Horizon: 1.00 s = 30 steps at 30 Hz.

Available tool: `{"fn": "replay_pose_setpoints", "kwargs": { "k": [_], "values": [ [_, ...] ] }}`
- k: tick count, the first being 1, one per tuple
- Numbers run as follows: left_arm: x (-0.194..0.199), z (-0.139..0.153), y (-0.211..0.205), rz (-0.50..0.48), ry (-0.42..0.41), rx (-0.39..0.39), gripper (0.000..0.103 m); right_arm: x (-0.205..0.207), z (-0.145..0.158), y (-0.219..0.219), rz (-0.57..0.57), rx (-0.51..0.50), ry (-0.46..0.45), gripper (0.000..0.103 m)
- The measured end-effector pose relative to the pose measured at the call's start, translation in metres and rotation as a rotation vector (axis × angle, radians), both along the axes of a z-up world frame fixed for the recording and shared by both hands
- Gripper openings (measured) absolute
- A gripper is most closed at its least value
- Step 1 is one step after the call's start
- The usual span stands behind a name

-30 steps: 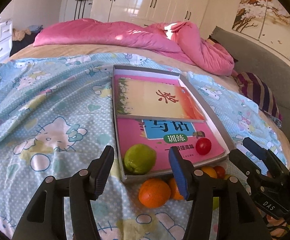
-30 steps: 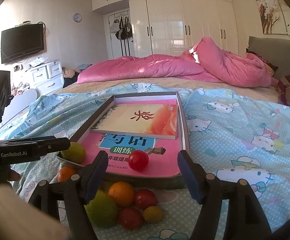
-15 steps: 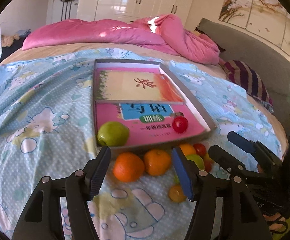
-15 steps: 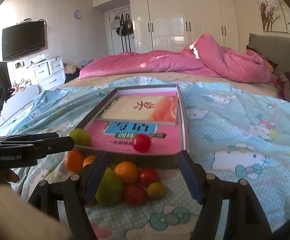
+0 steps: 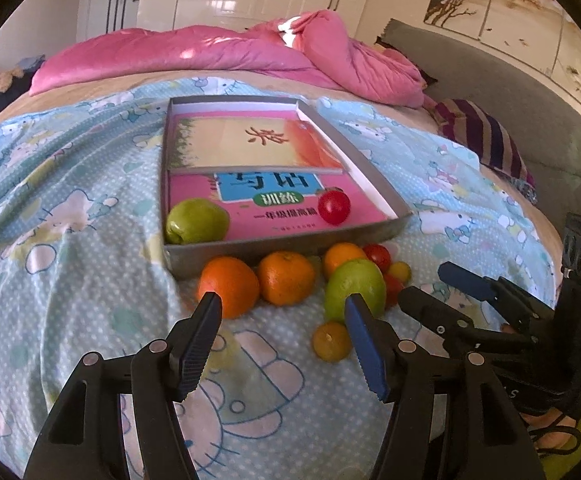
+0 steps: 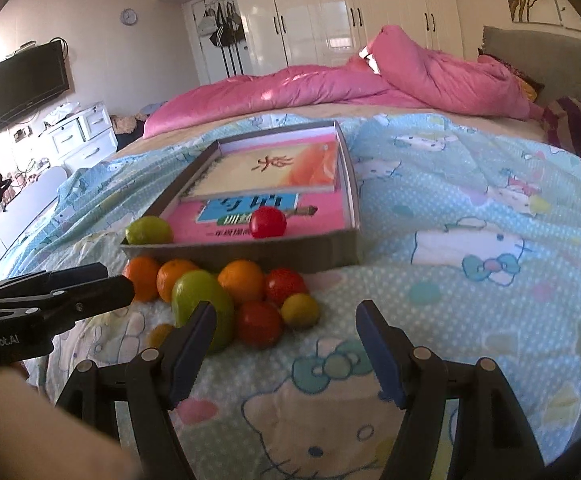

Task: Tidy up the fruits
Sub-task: 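Withdraw both open grippers back toward the remaining fruit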

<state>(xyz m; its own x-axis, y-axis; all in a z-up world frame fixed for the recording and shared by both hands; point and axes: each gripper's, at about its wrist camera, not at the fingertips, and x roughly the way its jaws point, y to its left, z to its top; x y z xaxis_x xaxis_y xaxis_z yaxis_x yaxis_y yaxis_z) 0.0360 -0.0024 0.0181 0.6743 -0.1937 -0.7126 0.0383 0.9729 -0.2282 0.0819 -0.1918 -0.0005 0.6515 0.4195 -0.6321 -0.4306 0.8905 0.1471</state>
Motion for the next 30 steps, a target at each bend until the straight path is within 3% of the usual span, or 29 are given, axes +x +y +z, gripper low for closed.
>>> {"fn": "replay_pose_setpoints", "kwargs": {
  "k": [5, 9, 12, 25, 30],
  "values": [
    [-0.003, -0.005, -0.006, -0.024, 0.023, 0.000, 0.065, -0.004, -0.005, 0.005, 0.023, -0.028, 0.014, 0.069],
    [-0.002, -0.009, -0.009, -0.038, 0.039, 0.004, 0.065, -0.006, -0.008, 0.010, 0.060, -0.044, 0.023, 0.049],
    [-0.001, -0.012, -0.012, -0.049, 0.051, 0.006, 0.065, -0.006, -0.014, 0.012, 0.082, -0.050, 0.051, 0.039],
    [0.005, -0.027, -0.024, -0.114, 0.098, -0.007, 0.065, 0.009, -0.021, 0.014, 0.108, -0.038, 0.070, 0.032],
    [0.008, -0.029, -0.025, -0.123, 0.099, -0.011, 0.056, 0.014, -0.022, 0.021, 0.130, -0.066, 0.054, 0.032]
  ]
}}
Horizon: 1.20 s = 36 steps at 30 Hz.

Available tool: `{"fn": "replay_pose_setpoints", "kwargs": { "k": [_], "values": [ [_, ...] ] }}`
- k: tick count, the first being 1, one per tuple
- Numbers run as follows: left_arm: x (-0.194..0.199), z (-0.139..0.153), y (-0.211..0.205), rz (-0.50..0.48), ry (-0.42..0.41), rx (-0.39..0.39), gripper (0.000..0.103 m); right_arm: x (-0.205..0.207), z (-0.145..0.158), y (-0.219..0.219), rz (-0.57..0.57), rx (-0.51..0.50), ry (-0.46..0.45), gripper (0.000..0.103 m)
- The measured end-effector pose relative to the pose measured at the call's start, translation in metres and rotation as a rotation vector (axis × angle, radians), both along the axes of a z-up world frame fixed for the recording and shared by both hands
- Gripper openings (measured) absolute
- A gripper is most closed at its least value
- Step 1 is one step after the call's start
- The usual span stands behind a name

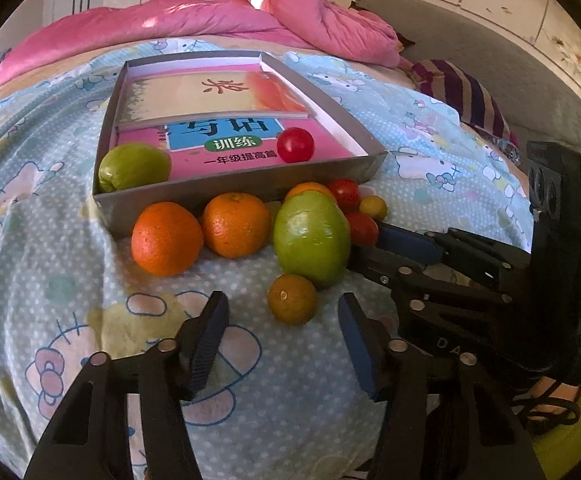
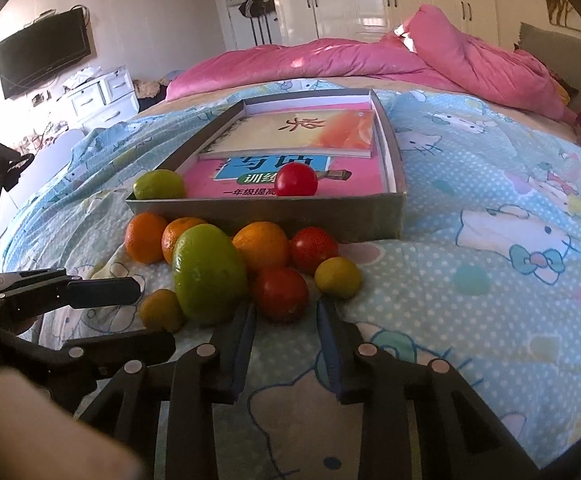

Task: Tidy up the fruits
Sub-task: 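Withdraw both open grippers back toward the remaining fruit, then grasp the brown kiwi with the left gripper while the right gripper grasps red tomatoes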

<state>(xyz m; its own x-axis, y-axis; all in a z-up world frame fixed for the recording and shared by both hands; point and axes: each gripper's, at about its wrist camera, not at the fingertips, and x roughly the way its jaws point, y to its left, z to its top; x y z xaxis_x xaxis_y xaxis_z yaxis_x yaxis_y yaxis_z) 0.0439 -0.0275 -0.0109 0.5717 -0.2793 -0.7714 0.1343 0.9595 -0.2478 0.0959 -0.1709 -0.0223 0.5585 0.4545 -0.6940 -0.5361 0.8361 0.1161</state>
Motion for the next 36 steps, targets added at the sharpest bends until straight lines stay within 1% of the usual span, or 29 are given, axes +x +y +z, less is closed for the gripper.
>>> {"fn": "replay_pose_setpoints", "kwargs": {
  "k": [3, 5, 9, 10, 11, 13, 17, 22, 31, 36],
  "values": [
    [0.002, -0.001, 0.001, -0.003, 0.002, -0.008, 0.049, 0.003, -0.001, 0.004, 0.015, -0.011, -0.009, 0.032],
    [0.003, -0.002, 0.001, -0.004, 0.001, -0.010, 0.042, 0.006, -0.001, 0.006, 0.024, -0.017, -0.016, 0.032],
    [0.005, -0.003, 0.001, -0.009, -0.003, -0.017, 0.037, 0.008, -0.003, 0.009, 0.032, -0.027, -0.022, 0.032],
    [0.006, -0.003, 0.001, -0.010, -0.005, -0.020, 0.034, 0.008, -0.003, 0.008, 0.034, -0.024, -0.021, 0.031],
    [0.007, -0.003, 0.000, -0.013, -0.008, -0.022, 0.030, 0.008, -0.003, 0.008, 0.036, -0.021, -0.020, 0.029],
    [0.007, -0.003, -0.002, -0.022, -0.013, -0.024, 0.027, 0.007, -0.003, 0.008, 0.037, -0.021, -0.022, 0.029],
    [0.007, -0.004, -0.006, -0.036, -0.022, -0.010, 0.025, 0.007, -0.001, 0.007, 0.034, -0.015, -0.022, 0.028],
    [0.008, -0.003, -0.003, -0.040, -0.022, -0.029, 0.025, 0.005, 0.001, 0.004, 0.030, 0.002, -0.023, 0.028],
    [0.001, 0.021, 0.016, 0.005, -0.104, -0.028, 0.025, 0.000, 0.012, -0.006, 0.024, 0.065, -0.047, 0.028],
    [0.002, 0.029, 0.021, 0.029, -0.130, -0.020, 0.025, -0.001, 0.020, -0.010, 0.013, 0.090, -0.076, 0.028]
  ]
}}
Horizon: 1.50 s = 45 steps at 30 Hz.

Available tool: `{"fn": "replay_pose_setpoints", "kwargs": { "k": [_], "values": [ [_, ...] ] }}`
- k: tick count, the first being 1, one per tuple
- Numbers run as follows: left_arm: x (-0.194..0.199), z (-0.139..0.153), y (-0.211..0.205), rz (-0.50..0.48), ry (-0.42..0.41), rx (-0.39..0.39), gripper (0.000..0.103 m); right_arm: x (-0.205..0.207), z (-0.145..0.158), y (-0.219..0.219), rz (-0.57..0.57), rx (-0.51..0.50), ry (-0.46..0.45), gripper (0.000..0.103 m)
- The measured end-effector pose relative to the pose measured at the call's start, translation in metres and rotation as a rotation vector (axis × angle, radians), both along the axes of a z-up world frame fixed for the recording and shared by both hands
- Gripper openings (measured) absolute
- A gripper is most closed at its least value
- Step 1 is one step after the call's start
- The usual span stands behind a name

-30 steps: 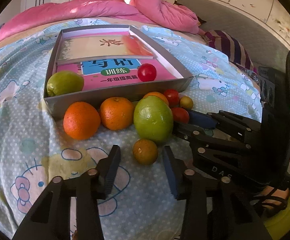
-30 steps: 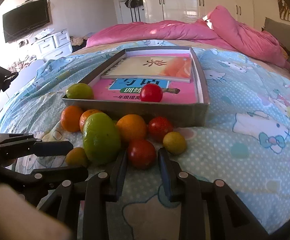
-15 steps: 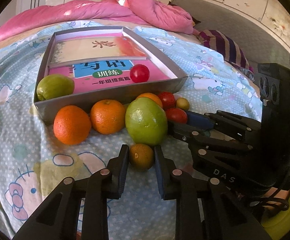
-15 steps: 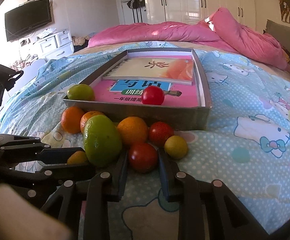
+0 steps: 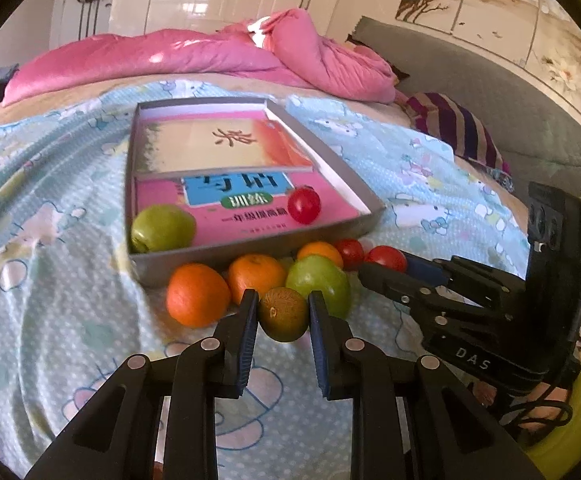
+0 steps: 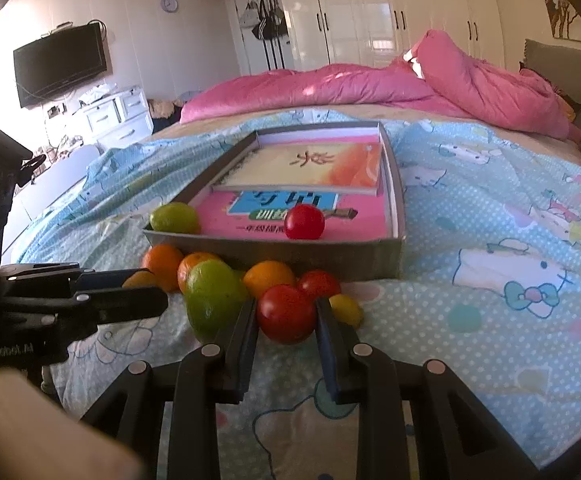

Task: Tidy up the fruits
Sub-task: 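Grasp the brown kiwi with the left gripper while the right gripper grasps red tomatoes, then place the kiwi with the left gripper in the box while the right gripper drops the tomatoes there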

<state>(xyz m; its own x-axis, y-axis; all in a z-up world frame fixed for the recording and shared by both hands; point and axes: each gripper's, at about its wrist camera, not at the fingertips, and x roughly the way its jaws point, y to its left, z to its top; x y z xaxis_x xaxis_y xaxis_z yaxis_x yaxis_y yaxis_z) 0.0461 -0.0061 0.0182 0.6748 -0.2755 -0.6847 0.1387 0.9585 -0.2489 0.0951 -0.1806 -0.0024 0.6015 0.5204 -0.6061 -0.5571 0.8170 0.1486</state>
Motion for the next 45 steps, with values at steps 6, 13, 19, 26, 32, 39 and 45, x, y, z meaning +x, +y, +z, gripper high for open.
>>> {"fn": "replay_pose_setpoints", "kwargs": {
  "k": [6, 13, 19, 26, 32, 39, 45],
  "values": [
    [0.003, 0.004, 0.000, 0.011, -0.013, -0.001, 0.025, 0.004, 0.006, -0.002, -0.014, 0.020, -0.021, 0.028],
    [0.016, 0.013, 0.000, 0.028, -0.036, 0.002, 0.025, 0.014, 0.015, -0.002, -0.028, 0.041, -0.052, 0.028],
    [0.037, 0.012, 0.007, 0.060, -0.027, -0.009, 0.025, 0.032, 0.019, 0.000, -0.044, 0.042, -0.059, 0.028],
    [0.066, 0.007, 0.010, 0.073, -0.020, 0.005, 0.025, 0.055, 0.020, 0.006, -0.071, 0.004, -0.061, 0.028],
    [0.081, -0.005, 0.011, 0.084, 0.006, 0.008, 0.025, 0.064, 0.017, 0.009, -0.087, -0.027, -0.060, 0.028],
    [0.087, -0.019, 0.010, 0.078, 0.039, 0.030, 0.025, 0.071, 0.012, 0.021, -0.086, -0.078, -0.059, 0.028],
    [0.088, -0.020, 0.012, 0.080, 0.038, 0.032, 0.025, 0.072, 0.009, 0.023, -0.094, -0.107, -0.057, 0.028]
  ]
}}
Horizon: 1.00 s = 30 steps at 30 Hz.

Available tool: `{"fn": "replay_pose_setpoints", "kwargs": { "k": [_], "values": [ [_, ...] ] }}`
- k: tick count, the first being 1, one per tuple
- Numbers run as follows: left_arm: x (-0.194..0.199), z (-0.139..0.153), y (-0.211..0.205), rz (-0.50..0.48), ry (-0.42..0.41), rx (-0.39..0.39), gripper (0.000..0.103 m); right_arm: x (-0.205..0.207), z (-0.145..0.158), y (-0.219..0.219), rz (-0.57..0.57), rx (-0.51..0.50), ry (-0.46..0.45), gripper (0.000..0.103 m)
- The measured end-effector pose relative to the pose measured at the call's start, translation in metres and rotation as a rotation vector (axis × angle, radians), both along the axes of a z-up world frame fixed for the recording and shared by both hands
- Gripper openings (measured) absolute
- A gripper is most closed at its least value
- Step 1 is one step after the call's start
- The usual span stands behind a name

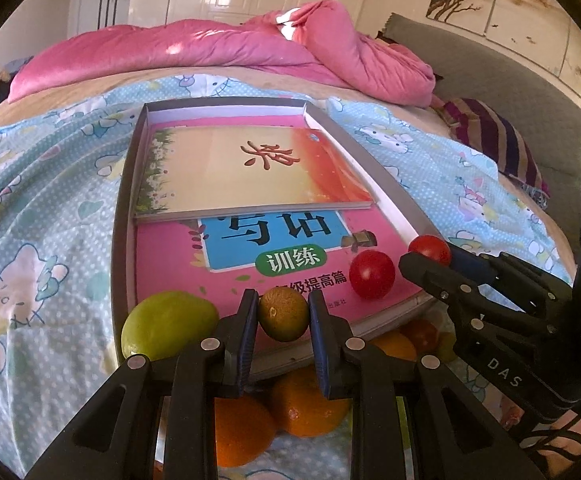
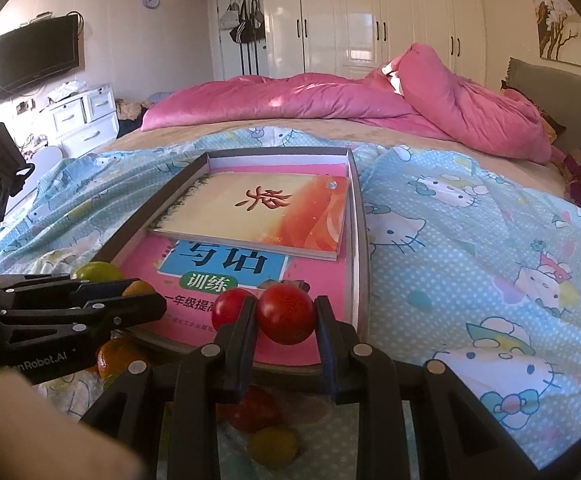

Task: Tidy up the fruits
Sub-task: 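Place the kiwi with the left gripper in the box while the right gripper drops the tomatoes there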

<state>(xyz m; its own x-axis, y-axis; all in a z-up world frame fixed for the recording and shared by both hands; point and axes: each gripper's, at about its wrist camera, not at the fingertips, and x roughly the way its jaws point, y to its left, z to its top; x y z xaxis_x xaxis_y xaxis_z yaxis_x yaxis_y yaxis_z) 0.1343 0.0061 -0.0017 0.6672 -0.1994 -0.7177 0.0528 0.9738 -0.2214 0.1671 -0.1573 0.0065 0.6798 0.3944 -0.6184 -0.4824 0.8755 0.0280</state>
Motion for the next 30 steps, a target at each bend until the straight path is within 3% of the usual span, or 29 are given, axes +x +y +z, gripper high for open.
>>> {"fn": "replay_pose_setpoints", "kwargs": {
  "k": [6, 22, 30],
  "values": [
    [0.000, 0.000, 0.001, 0.003, 0.001, -0.001, 0.025, 0.002, -0.003, 0.005, 0.000, -0.045, 0.000, 0.028],
    [0.000, 0.000, 0.001, 0.003, 0.002, 0.000, 0.025, 0.002, -0.005, 0.004, -0.019, -0.040, -0.003, 0.029],
    [0.000, 0.000, 0.001, 0.005, 0.004, -0.006, 0.025, -0.005, -0.003, 0.000, -0.028, -0.015, -0.023, 0.040]
  ]
}}
